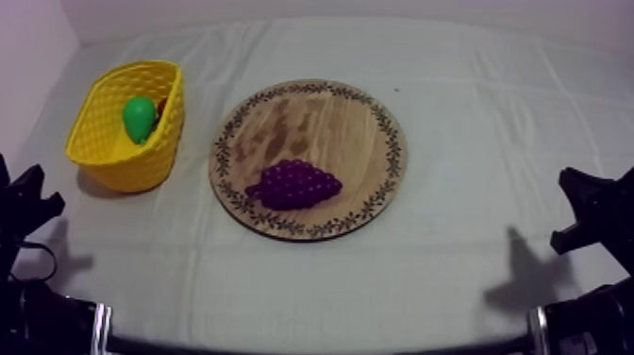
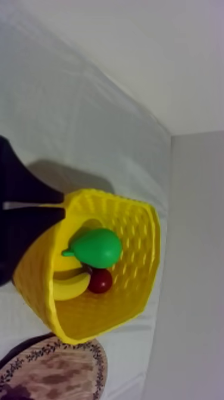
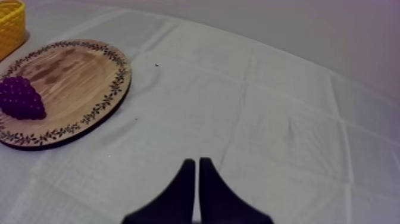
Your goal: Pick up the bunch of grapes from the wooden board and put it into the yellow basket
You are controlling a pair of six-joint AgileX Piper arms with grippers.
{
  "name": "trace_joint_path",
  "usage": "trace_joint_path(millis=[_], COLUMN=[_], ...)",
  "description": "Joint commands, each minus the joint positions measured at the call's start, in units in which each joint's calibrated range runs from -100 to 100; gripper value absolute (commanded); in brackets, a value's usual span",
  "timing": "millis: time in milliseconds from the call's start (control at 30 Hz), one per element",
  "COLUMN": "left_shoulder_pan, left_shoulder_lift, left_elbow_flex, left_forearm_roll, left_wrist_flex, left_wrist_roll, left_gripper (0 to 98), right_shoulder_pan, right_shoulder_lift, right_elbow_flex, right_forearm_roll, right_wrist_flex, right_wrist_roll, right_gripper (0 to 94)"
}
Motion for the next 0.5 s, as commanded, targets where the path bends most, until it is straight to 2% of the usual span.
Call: trace_joint_path(millis=[0,467], left_shoulder_pan=[4.25,4.71], left_shoulder_lift=[-0.12,-0.09], left_elbow_flex=[0.05,0.05], left_forearm_roll=[0.19,0.14], left_wrist_flex=[0.47,0.47], left_wrist_roll=[0.61,-0.39], left_gripper=[0.0,0.0], right_shoulder_pan=[0.02,0.02], right_shoulder_lift=[-0.01,-0.01], right_elbow_flex=[-0.03,-0.03], right_forearm_roll=[0.01,0.01], right_wrist_flex=[0.00,0.00], right_wrist_roll=[-0.02,-0.02], right_gripper=[0.4,0.4])
